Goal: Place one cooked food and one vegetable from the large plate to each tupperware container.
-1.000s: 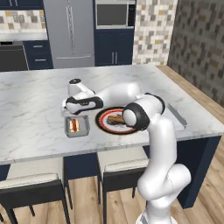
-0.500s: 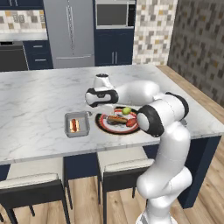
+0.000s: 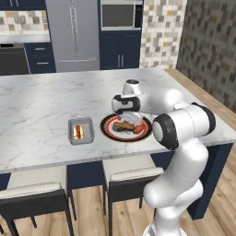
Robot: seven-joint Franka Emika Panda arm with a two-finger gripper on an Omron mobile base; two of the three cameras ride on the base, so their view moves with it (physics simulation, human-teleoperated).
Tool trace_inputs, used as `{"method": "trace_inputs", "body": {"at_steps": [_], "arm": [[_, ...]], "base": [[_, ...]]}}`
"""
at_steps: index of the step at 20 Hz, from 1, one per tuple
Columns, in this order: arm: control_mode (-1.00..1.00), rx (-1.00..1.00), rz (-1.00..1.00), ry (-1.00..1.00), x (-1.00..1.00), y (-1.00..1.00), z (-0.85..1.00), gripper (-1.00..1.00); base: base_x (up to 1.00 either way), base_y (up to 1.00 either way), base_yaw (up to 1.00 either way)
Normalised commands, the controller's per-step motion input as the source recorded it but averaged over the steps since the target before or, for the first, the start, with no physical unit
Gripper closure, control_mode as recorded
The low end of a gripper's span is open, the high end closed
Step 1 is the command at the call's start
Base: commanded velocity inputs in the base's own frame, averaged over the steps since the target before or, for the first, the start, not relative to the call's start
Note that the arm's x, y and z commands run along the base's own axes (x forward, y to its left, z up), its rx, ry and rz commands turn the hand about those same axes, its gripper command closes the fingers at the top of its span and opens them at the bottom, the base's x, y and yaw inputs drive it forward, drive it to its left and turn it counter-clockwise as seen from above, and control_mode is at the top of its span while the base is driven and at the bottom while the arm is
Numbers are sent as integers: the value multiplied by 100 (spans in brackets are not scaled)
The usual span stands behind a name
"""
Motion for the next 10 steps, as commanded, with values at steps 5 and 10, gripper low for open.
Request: {"method": "trace_inputs", "body": {"at_steps": [5,10], "arm": [[-100,2,-34,12,27,-100,-21,-100],[-100,10,-10,7,37,-79,-12,-100]], "base": [[0,0,0],[0,0,0]]}}
